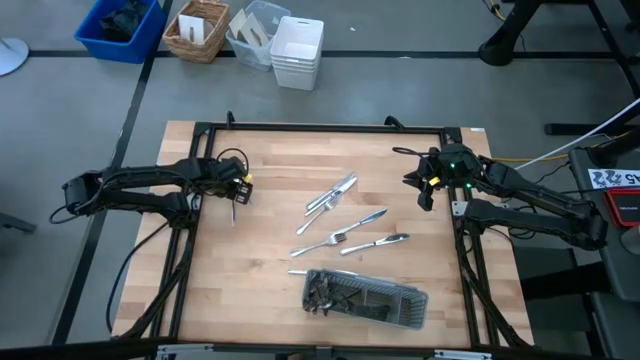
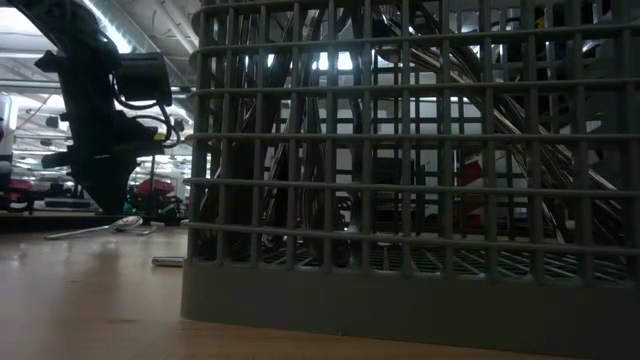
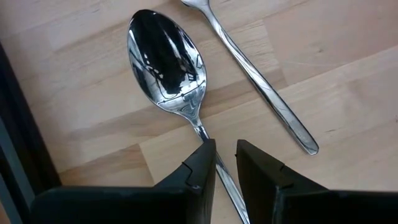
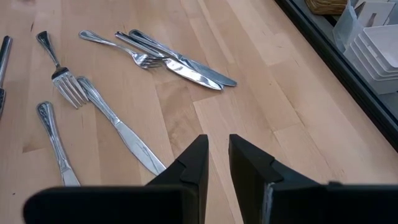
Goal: Sort silverware
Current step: Put the spoon into the gray silverware rack
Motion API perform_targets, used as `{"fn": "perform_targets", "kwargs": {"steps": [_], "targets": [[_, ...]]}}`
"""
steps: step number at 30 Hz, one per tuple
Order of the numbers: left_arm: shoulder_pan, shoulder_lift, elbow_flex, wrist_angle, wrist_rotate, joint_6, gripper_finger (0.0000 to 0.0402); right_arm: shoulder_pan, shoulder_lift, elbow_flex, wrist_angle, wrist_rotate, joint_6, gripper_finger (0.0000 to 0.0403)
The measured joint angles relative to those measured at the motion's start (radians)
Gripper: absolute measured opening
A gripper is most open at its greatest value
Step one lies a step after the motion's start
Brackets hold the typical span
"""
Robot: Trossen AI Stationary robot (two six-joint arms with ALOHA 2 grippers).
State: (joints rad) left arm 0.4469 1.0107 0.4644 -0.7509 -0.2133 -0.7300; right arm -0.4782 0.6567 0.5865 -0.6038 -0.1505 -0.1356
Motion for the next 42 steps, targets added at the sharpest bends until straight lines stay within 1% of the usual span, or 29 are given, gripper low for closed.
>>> {"fn": "perform_targets", "kwargs": {"steps": [3, 7, 12, 15, 18, 21, 28, 33, 42], "targets": [[0.000, 0.000, 0.000, -0.002, 0.000, -0.009, 0.0057, 0.000, 0.000, 0.000, 0.000, 0.000, 0.000, 0.0065], [0.000, 0.000, 0.000, -0.011, 0.000, -0.058, 0.0057, 0.000, 0.000, 0.000, 0.000, 0.000, 0.000, 0.0065], [0.000, 0.016, 0.000, -0.088, -0.008, -0.103, 0.0057, 0.000, 0.000, 0.000, -0.004, 0.000, 0.000, 0.0065], [0.000, 0.042, 0.000, -0.065, -0.011, -0.116, 0.0057, 0.000, 0.000, 0.000, -0.009, 0.000, 0.000, 0.0065], [0.000, 0.064, 0.000, -0.034, -0.012, -0.116, 0.0057, 0.000, 0.000, 0.000, -0.009, 0.000, 0.000, 0.0065], [0.000, 0.069, 0.000, -0.015, -0.012, -0.084, 0.0057, 0.000, 0.000, 0.000, -0.009, 0.000, 0.000, 0.0065], [0.000, 0.069, 0.000, -0.014, -0.017, -0.045, 0.0057, 0.000, 0.000, 0.000, -0.009, 0.000, 0.000, 0.0065], [0.000, 0.069, 0.000, 0.001, -0.078, -0.154, 0.0056, 0.000, 0.000, 0.000, -0.009, 0.000, 0.000, 0.0065], [0.000, 0.070, 0.000, 0.004, -0.078, -0.231, 0.0056, 0.000, 0.000, 0.000, -0.009, 0.000, 0.000, 0.0065]]}}
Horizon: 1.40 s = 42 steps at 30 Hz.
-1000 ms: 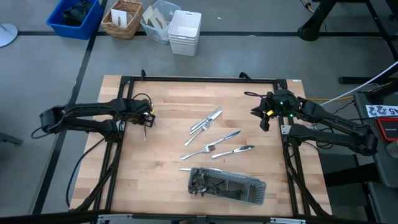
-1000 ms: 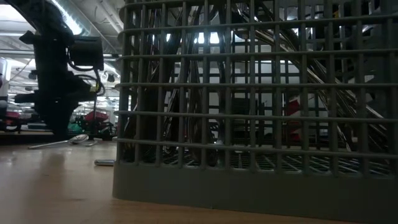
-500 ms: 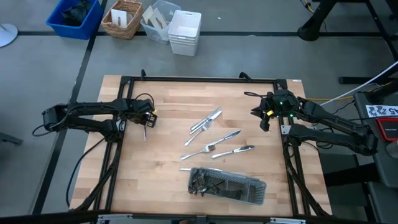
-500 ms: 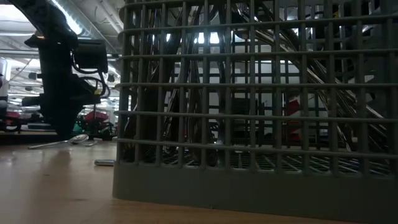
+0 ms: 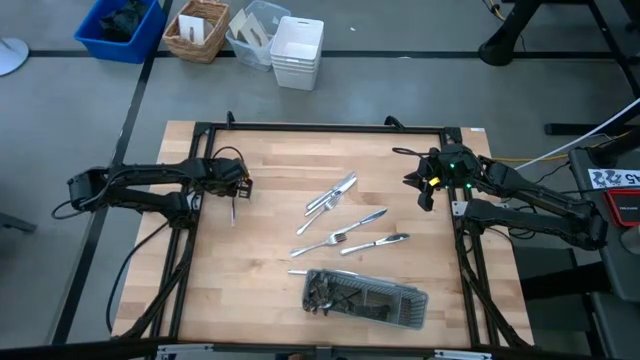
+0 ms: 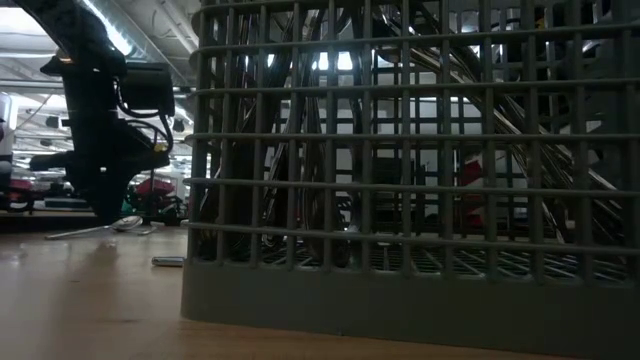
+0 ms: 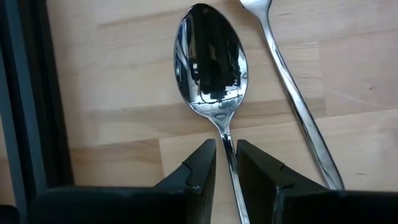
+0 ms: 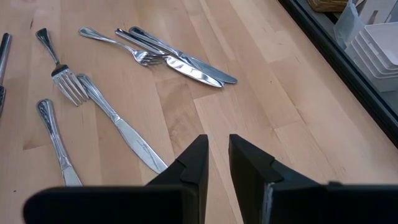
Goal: Sort silverware
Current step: Put the spoon into the gray silverware rack
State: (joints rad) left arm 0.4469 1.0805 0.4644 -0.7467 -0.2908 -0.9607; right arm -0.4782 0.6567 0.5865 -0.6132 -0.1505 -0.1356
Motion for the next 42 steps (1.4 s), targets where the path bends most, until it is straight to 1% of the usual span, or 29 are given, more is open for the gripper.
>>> {"fn": "perform_targets", "kwargs": {"steps": [20, 29, 34, 37, 42], "targets": [[0.000, 0.000, 0.000, 0.003, 0.018, -0.036, 0.0056, 0.000, 0.000, 0.000, 0.000, 0.000, 0.000, 0.0065], [0.000, 0.000, 0.000, 0.003, 0.033, -0.092, 0.0056, 0.000, 0.000, 0.000, 0.000, 0.000, 0.000, 0.0065], [0.000, 0.000, 0.000, 0.003, 0.071, -0.139, 0.0056, 0.000, 0.000, 0.000, 0.000, 0.000, 0.000, 0.0065], [0.000, 0.001, 0.000, 0.001, 0.071, -0.136, 0.0056, 0.000, 0.000, 0.000, 0.000, 0.000, 0.000, 0.0065], [0.000, 0.035, 0.000, 0.001, 0.071, -0.164, 0.0056, 0.000, 0.000, 0.000, 0.000, 0.000, 0.000, 0.0065]]}}
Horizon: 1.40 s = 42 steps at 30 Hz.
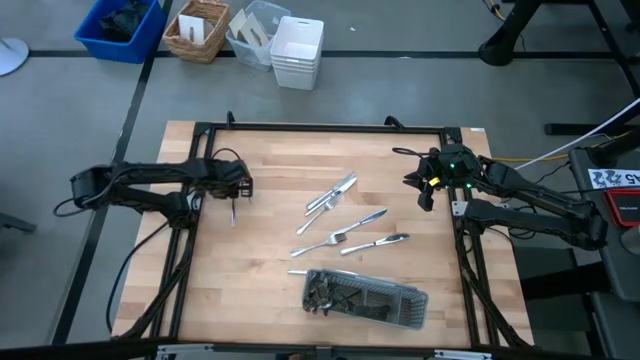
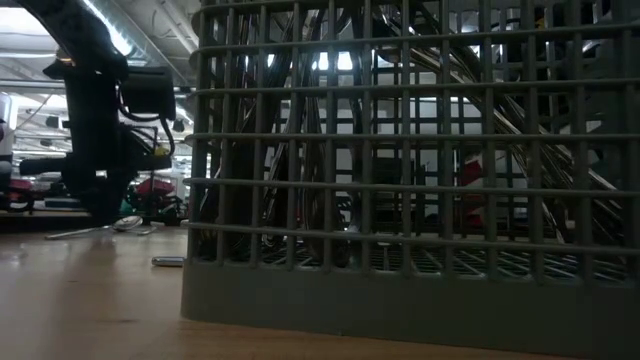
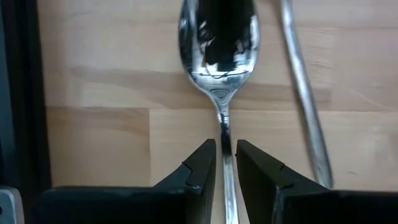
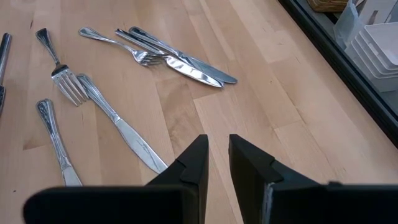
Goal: Sort silverware
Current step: Put the spoon into the gray silverware rack
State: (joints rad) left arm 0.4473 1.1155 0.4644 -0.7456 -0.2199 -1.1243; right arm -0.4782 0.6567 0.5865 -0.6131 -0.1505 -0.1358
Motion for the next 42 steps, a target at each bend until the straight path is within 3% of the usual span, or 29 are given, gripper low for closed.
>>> {"fn": "perform_targets", "kwargs": {"steps": [11, 18, 26, 36, 42], "targets": [[0.000, 0.125, 0.006, 0.037, -0.007, 0.006, 0.0056, 0.000, 0.000, 0.000, 0.000, 0.000, 0.000, 0.0065], [0.000, 0.126, 0.004, 0.044, -0.003, 0.062, 0.0013, 0.000, 0.000, 0.000, 0.000, 0.000, 0.000, 0.0065], [-0.001, 0.068, 0.003, 0.055, 0.001, 0.080, 0.0007, 0.000, 0.000, 0.000, 0.000, 0.000, 0.000, 0.0065], [-0.004, -0.093, 0.009, 0.336, 0.042, 0.166, 0.0005, 0.000, 0.000, 0.000, 0.000, 0.000, 0.000, 0.0065], [-0.073, -0.133, 0.009, 0.699, 0.127, 0.254, 0.0005, 0.000, 0.000, 0.000, 0.000, 0.000, 0.000, 0.0065]]}}
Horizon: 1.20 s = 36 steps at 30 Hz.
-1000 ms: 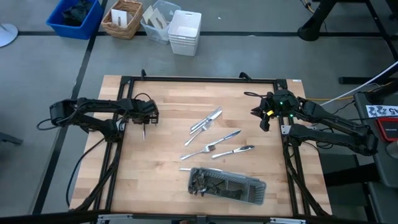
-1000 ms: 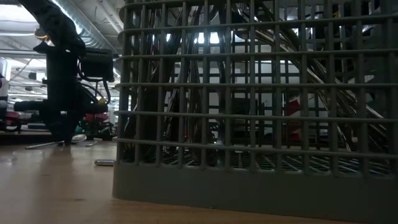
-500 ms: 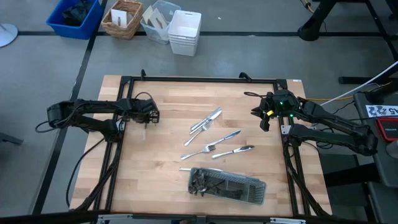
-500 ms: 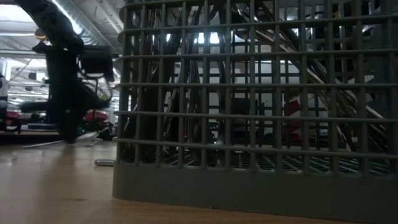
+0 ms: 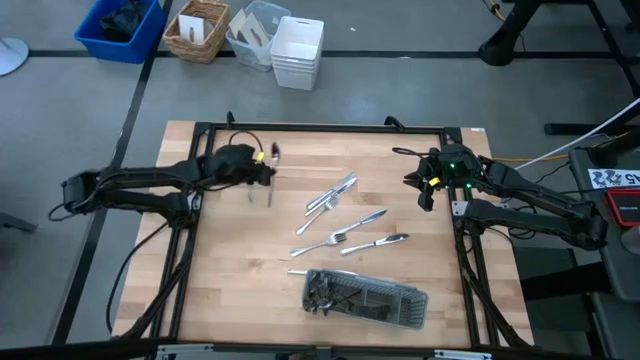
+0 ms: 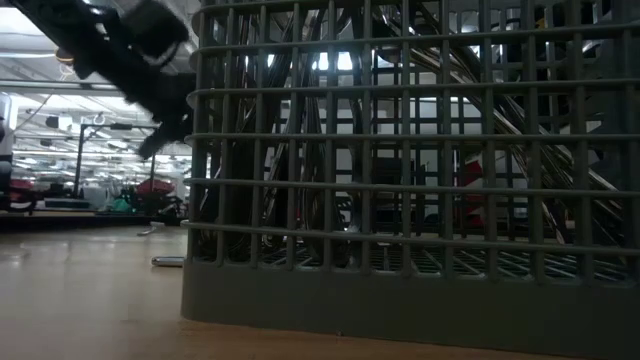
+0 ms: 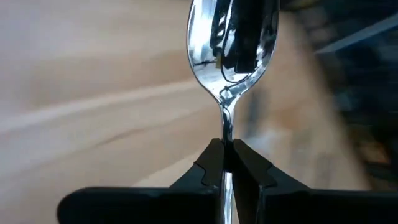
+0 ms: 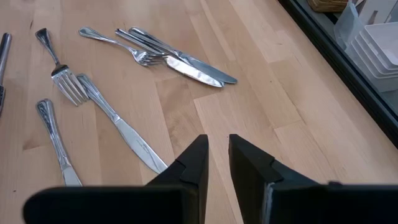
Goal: Sort silverware
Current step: Put the spoon into the gray silverware rack
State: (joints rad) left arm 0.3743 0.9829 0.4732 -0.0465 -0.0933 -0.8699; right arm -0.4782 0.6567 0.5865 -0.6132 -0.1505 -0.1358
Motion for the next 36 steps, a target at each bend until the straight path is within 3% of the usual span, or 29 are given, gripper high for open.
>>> {"fn": "perform_targets", "kwargs": {"steps": [5, 11, 24, 30, 36], "targets": [[-0.134, 0.008, 0.002, 0.365, 0.047, 0.160, 0.0005, 0.000, 0.000, 0.000, 0.000, 0.000, 0.000, 0.0065], [-0.332, 0.048, 0.002, 0.614, 0.054, 0.381, 0.0005, 0.000, 0.000, 0.000, 0.001, 0.000, 0.000, 0.0065], [-0.621, 0.362, 0.002, 1.209, 0.096, 0.621, 0.0004, 0.000, 0.000, 0.000, 0.008, 0.000, 0.000, 0.0065], [-0.708, 0.449, 0.004, 1.403, 0.128, 0.728, 0.0007, 0.000, 0.000, 0.000, 0.006, 0.007, 0.000, 0.0065], [-0.769, 0.512, 0.073, 1.409, 0.141, 0.825, 0.0004, 0.000, 0.000, 0.000, 0.005, 0.081, -0.001, 0.0065]]}}
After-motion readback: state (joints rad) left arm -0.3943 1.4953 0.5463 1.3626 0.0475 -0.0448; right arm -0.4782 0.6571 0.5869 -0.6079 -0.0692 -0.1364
